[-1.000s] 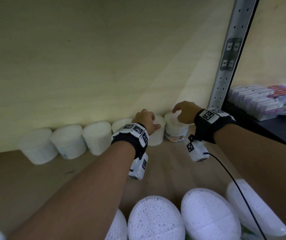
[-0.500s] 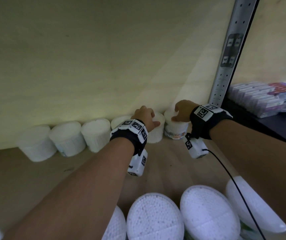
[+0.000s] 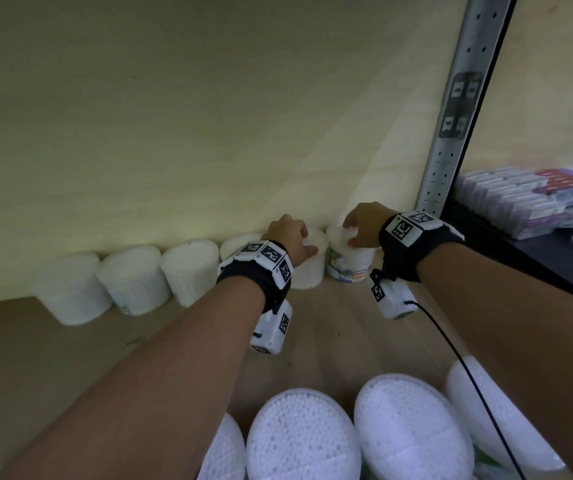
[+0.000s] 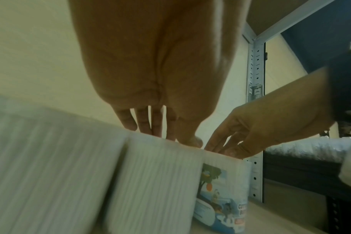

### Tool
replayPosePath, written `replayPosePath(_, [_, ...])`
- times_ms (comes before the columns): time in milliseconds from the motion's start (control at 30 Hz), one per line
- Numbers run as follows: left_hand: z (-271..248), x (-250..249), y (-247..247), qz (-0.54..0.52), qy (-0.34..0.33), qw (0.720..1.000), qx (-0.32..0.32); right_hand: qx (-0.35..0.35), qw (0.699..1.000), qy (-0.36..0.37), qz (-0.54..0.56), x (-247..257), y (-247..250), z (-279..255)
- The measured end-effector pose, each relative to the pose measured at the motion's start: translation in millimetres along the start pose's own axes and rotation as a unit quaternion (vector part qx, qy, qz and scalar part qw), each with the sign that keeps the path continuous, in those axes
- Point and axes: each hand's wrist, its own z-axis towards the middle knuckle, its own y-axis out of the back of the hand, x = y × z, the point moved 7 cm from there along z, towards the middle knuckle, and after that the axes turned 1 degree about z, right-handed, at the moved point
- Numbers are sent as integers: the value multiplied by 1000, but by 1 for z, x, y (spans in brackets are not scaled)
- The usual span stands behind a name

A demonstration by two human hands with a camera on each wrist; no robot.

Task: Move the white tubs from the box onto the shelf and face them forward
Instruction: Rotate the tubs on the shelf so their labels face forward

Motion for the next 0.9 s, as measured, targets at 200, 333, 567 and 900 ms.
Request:
replayPosePath(200, [0,-5,2,27,-17,999,34,-5,1000,11,-8,-2,-1,1])
replayPosePath(333, [-1,-5,8,34,-40,996,70,0,1000,17,-20,1,-1,4])
replayPosePath(567, [-3,-13,9,71,-61,987,132,6,998,18,-67,2,-4,9])
replayPosePath(900, [-2,-6,7,42,19,999,-26,2,994,31,-100,5,-5,8])
